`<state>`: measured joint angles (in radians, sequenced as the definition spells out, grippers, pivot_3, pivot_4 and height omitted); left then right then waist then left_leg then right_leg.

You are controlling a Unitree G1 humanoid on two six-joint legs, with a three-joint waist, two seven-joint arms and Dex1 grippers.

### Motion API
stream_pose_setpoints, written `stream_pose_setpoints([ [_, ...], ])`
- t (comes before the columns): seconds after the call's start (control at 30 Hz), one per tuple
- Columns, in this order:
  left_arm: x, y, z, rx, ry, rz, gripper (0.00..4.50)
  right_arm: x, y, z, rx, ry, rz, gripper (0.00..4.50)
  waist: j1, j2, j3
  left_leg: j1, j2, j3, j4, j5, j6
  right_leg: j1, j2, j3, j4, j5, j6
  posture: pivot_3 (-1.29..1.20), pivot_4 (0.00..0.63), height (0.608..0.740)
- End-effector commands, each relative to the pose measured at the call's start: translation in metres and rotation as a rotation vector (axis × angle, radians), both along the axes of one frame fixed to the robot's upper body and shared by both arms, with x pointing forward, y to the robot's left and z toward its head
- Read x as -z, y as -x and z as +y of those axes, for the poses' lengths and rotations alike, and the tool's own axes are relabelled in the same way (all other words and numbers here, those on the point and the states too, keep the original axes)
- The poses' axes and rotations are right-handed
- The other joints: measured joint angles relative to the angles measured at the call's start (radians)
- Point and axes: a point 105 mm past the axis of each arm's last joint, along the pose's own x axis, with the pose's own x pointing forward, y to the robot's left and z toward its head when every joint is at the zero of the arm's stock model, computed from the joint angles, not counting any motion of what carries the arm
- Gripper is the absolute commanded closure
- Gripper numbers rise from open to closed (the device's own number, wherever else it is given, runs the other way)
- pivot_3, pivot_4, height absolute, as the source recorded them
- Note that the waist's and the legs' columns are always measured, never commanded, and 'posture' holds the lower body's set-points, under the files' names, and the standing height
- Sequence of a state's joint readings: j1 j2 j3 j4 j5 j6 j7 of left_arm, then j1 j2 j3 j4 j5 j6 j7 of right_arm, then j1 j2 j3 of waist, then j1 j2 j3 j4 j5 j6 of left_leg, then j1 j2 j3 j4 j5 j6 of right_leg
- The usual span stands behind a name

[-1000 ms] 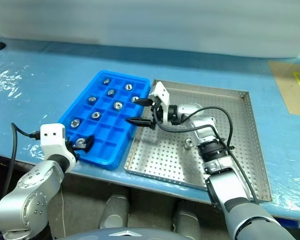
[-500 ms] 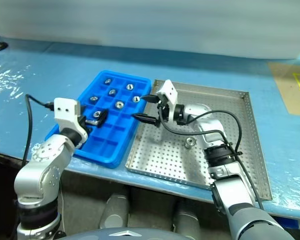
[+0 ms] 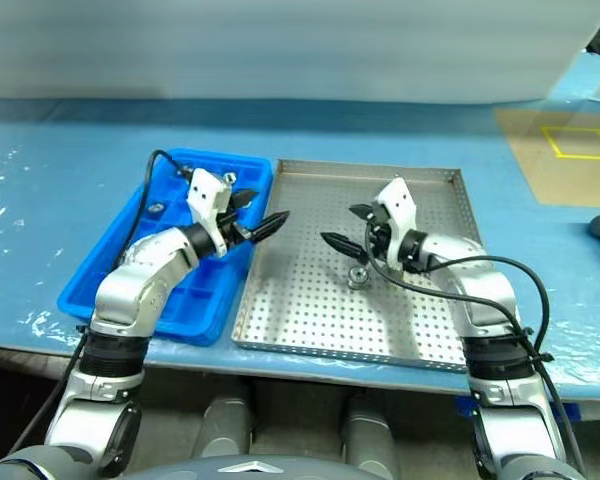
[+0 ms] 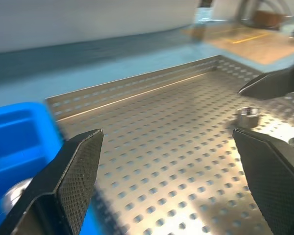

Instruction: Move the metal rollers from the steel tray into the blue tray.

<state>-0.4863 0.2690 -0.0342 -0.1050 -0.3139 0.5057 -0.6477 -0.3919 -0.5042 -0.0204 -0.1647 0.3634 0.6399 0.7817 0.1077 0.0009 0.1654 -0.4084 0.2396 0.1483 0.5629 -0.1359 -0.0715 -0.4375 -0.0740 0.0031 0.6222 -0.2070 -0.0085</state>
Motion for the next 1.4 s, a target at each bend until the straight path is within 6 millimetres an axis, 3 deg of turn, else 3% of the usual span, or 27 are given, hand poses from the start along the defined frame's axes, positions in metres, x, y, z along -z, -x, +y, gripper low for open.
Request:
stream_pose_setpoints([
  [0.03,-0.012,0.007,-0.011,0.118,0.009,-0.060,0.04,-0.020,0.010,-0.006,0.017,-0.014,-0.059,0.00,-0.011,0.000,0.000,0.000,0.000,0.000,0.000,0.000,0.000,0.000,0.000,0.000,0.000,0.000,0.000,-0.06,0.150,0.740],
  [0.23,-0.008,0.014,-0.020,0.247,-0.045,-0.073,0.04,-0.010,0.018,-0.019,0.070,0.028,0.023,0.00,-0.017,0.000,0.000,0.004,0.000,0.001,-0.001,0.000,0.000,0.002,0.000,0.002,0.000,0.000,0.000,-0.09,0.150,0.740],
  [0.4,-0.004,0.014,-0.022,0.292,-0.072,-0.089,0.04,-0.015,0.018,-0.026,0.085,0.096,0.088,0.00,-0.018,0.000,0.000,0.004,-0.001,0.002,0.000,0.000,0.000,0.003,0.000,0.002,0.000,0.000,0.000,-0.11,0.150,0.740],
  [0.8,0.012,0.018,-0.019,0.336,-0.126,-0.088,0.04,0.002,0.049,-0.004,-0.103,0.168,0.259,0.00,-0.015,0.000,0.000,0.005,0.000,0.002,-0.001,0.000,0.001,0.003,0.000,0.002,0.000,0.000,0.000,-0.09,0.150,0.740],
  [1.1,0.016,0.021,-0.019,0.372,-0.168,-0.096,0.04,0.024,0.042,-0.004,-0.078,0.261,0.301,0.00,-0.015,0.000,0.000,0.005,0.000,0.002,-0.001,0.000,0.000,0.004,0.000,0.002,0.000,0.000,0.000,-0.08,0.150,0.740],
  [1.4,0.012,0.025,-0.019,0.380,-0.170,-0.097,0.04,0.031,0.034,0.000,-0.055,0.280,0.316,0.00,-0.015,0.000,0.000,0.005,0.000,0.002,-0.001,0.000,0.000,0.004,0.000,0.002,0.000,0.000,0.000,-0.07,0.150,0.740],
])
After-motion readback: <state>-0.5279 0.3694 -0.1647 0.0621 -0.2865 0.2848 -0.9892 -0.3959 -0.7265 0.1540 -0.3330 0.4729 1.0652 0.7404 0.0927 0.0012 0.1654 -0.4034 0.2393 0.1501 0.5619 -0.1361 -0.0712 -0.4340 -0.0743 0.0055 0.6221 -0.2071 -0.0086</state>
